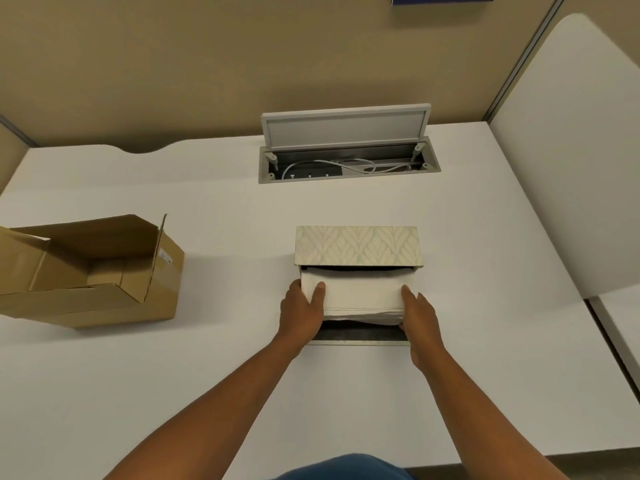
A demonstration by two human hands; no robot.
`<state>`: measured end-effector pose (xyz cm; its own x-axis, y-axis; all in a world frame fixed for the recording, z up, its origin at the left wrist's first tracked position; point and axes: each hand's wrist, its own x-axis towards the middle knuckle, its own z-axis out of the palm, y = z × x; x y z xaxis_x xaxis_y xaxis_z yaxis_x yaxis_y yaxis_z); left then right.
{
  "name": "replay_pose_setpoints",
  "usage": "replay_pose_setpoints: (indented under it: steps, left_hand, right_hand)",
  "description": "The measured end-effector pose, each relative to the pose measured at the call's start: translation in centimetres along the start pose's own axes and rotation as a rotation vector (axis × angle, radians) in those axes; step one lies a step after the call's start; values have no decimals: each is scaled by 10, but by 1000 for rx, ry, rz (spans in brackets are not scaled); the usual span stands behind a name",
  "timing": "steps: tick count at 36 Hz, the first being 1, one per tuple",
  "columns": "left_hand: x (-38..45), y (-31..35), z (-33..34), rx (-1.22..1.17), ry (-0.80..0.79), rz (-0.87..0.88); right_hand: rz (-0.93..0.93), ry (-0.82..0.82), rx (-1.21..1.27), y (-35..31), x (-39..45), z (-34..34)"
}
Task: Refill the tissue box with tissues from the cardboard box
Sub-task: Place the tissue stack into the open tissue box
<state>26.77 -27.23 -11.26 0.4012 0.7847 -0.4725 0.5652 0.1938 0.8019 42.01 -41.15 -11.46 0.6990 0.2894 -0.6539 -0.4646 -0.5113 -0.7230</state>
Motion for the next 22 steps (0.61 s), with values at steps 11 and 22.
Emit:
replay_pose_setpoints:
  steps: [11,22]
  left_hand:
    - [-1,-2,4,-161,46,-239]
    - [11,-3,-2,-51,64,-169]
  right_hand:
    - [40,28,-21,-1,1,-5]
    - [-41,-28,-75,-5,2,-2]
